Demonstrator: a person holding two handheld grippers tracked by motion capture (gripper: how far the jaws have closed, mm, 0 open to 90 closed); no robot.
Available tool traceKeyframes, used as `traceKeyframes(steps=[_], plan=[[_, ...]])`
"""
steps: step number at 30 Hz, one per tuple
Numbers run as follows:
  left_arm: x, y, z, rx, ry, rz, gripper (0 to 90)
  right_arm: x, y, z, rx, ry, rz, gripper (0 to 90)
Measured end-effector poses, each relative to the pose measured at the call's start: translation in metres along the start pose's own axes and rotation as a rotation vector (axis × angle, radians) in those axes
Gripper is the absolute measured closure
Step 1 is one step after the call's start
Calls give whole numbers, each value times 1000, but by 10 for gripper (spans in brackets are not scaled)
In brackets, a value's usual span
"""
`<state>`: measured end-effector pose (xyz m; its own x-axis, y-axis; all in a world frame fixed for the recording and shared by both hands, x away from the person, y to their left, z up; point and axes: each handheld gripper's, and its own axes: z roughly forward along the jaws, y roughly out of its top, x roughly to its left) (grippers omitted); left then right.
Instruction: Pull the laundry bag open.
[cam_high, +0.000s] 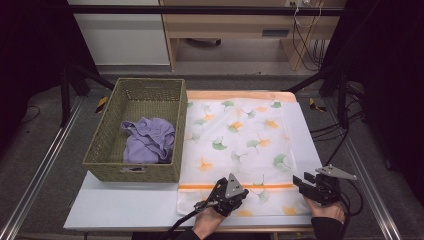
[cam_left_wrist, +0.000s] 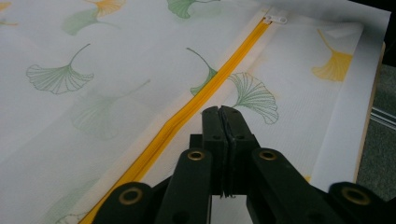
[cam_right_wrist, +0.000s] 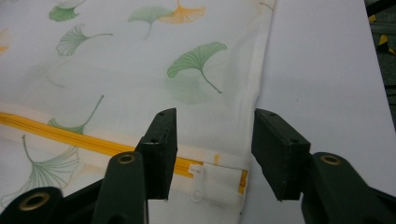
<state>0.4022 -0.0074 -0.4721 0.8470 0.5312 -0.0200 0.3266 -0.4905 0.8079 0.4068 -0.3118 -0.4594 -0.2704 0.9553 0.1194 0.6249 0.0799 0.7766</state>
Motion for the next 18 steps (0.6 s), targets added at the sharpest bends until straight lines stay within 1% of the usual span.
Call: traceKeyframes(steps=[1,5,8,9,11,12,15,16,18], plan=[[-2,-1,3,10,-1,3,885,-2,-1,1,17,-12,0,548],[-5,-2,7,26,13,16,885,-6,-5,4,56,-24,13,592],[-6,-4,9,32,9,17,885,-7,-7,6,79,-38,23,626],[-6,-4,10,34,10,18,885,-8,-7,6,85,-41,16,639],[-6,-5,11,38,10,15,885,-8,-8,6,89,-42,20,651],[-6,-5,12,40,9,14,885,-9,-8,7,102,-42,34,673],[-5,-7,14,46,11,12,885,-10,-10,8,113,-34,38,699],[-5,-8,15,50,9,4,885,-10,-10,8,115,-32,40,706],[-5,-8,14,49,10,7,885,-9,-10,8,123,-28,45,715]])
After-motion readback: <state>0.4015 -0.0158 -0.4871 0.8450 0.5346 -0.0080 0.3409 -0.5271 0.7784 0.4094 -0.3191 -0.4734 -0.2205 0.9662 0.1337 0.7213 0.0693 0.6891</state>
